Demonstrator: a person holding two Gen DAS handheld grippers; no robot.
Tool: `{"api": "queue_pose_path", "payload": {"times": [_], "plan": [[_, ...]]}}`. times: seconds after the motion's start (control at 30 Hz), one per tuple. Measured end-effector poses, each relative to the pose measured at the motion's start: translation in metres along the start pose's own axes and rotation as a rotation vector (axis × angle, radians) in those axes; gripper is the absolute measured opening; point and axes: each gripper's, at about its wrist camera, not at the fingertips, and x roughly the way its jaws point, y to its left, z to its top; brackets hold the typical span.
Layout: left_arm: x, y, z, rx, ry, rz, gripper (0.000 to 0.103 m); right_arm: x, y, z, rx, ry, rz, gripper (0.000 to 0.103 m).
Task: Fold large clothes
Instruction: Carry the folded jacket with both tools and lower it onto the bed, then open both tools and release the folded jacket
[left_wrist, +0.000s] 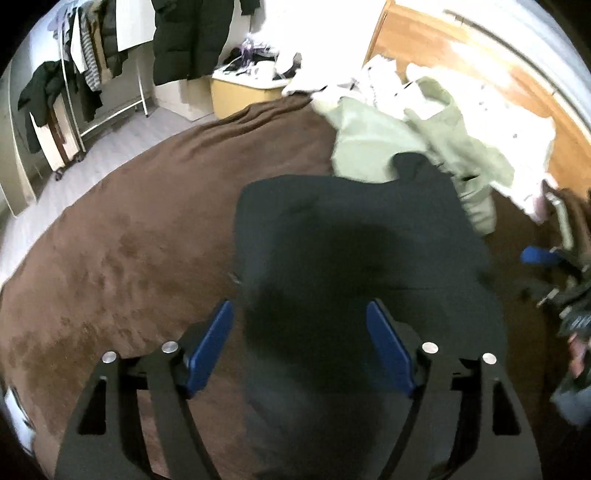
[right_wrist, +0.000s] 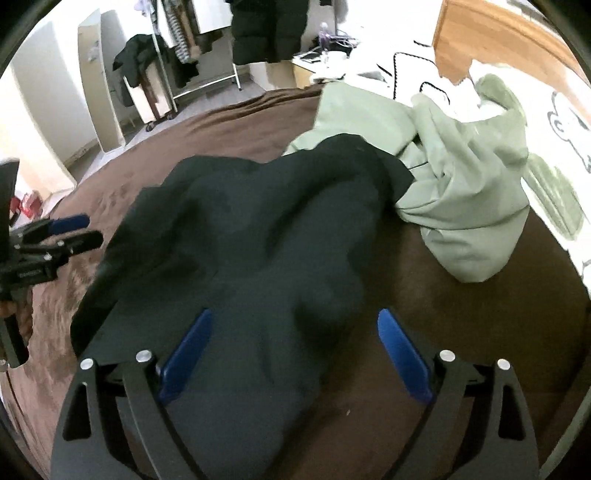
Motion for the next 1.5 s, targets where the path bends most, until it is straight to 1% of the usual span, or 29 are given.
{"api": "queue_pose_path", "payload": {"times": [0.07, 0.1, 0.13, 0.2, 0.27, 0.3, 0.37, 0.43, 0.47, 0.57, 0.6, 0.63, 0.73, 0.83, 0.87, 0.9, 0.93, 1.0, 1.07, 1.17, 1.23, 1.27, 1.3, 1.37, 1.43, 1.5], "plan": [[-0.009, -0.015, -0.01, -0.006, -0.02, -0.021, 0.075, -0.004, 0.014, -0.014, -0.005, -0.022, -0.002, 0.089], [-0.011, -0.021, -0.015, -0.013, -0.023, -0.029, 0.075, 0.003, 0.023, -0.013, -0.008, -0.022, 0.001, 0.087], [-0.01, -0.027, -0.02, -0.022, -0.021, -0.045, 0.077, 0.003, 0.027, -0.016, -0.008, -0.02, 0.003, 0.084], [-0.004, -0.038, -0.031, -0.022, -0.019, -0.062, 0.083, 0.009, 0.035, -0.025, -0.003, -0.006, 0.02, 0.076], [0.006, -0.046, -0.042, -0.007, -0.015, -0.075, 0.089, 0.014, 0.037, -0.032, 0.002, 0.006, 0.022, 0.043], [0.016, -0.048, -0.048, -0.005, 0.004, -0.071, 0.089, 0.02, 0.037, -0.037, 0.0, 0.018, 0.016, 0.041], [0.036, -0.047, -0.057, 0.003, 0.046, -0.052, 0.089, 0.035, 0.037, -0.047, -0.007, 0.063, 0.008, 0.041], [0.048, -0.044, -0.065, 0.026, 0.059, -0.025, 0.089, 0.042, 0.036, -0.055, -0.018, 0.081, 0.005, 0.043], [0.054, -0.042, -0.068, 0.044, 0.061, -0.011, 0.09, 0.043, 0.035, -0.059, -0.023, 0.084, 0.002, 0.047], [0.059, -0.033, -0.073, 0.045, 0.056, -0.015, 0.09, 0.041, 0.032, -0.069, -0.018, 0.09, 0.01, 0.056], [0.06, -0.029, -0.074, 0.034, 0.057, -0.023, 0.09, 0.041, 0.03, -0.073, -0.015, 0.099, -0.013, 0.063], [0.059, -0.026, -0.074, 0.019, 0.059, -0.028, 0.09, 0.042, 0.028, -0.076, -0.006, 0.104, -0.031, 0.082], [0.057, -0.021, -0.076, 0.007, 0.064, -0.029, 0.089, 0.04, 0.013, -0.084, 0.086, 0.104, 0.041, 0.083], [0.051, -0.019, -0.081, 0.026, 0.067, -0.001, 0.09, 0.039, 0.015, -0.087, 0.065, 0.09, 0.024, 0.083], [0.05, -0.015, -0.084, 0.018, 0.07, 0.015, 0.095, 0.041, 0.016, -0.087, 0.062, 0.088, 0.024, 0.083], [0.051, -0.008, -0.087, -0.004, 0.074, 0.02, 0.098, 0.042, 0.016, -0.087, 0.067, 0.088, 0.029, 0.083], [0.052, -0.002, -0.09, -0.029, 0.079, 0.021, 0.097, 0.044, 0.014, -0.087, 0.074, 0.088, 0.036, 0.083], [0.054, 0.012, -0.096, -0.104, 0.086, -0.008, 0.097, 0.044, 0.013, -0.088, 0.083, 0.084, 0.046, 0.083], [0.055, 0.019, -0.1, -0.151, 0.087, -0.026, 0.097, 0.043, 0.016, -0.088, 0.064, 0.072, 0.036, 0.083], [0.053, 0.013, -0.102, -0.145, 0.066, 0.003, 0.097, 0.044, 0.017, -0.086, 0.048, 0.065, 0.024, 0.083], [0.05, 0.01, -0.1, -0.141, 0.052, 0.018, 0.097, 0.042, 0.016, -0.084, 0.062, 0.068, 0.027, 0.083], [0.046, 0.008, -0.098, -0.133, 0.031, 0.023, 0.096, 0.041, 0.016, -0.084, 0.069, 0.066, 0.027, 0.083], [0.042, 0.005, -0.096, -0.119, 0.017, 0.03, 0.096, 0.038, 0.015, -0.083, 0.072, 0.058, 0.026, 0.085], [0.032, 0.004, -0.092, -0.099, -0.008, 0.047, 0.096, 0.029, 0.018, -0.083, 0.06, 0.026, 0.004, 0.096], [0.02, 0.001, -0.086, -0.099, -0.022, 0.054, 0.097, 0.02, 0.022, -0.082, 0.042, 0.005, -0.023, 0.097], [0.006, 0.0, -0.079, -0.115, -0.028, 0.047, 0.097, 0.012, 0.024, -0.079, 0.04, -0.003, -0.026, 0.097]]}}
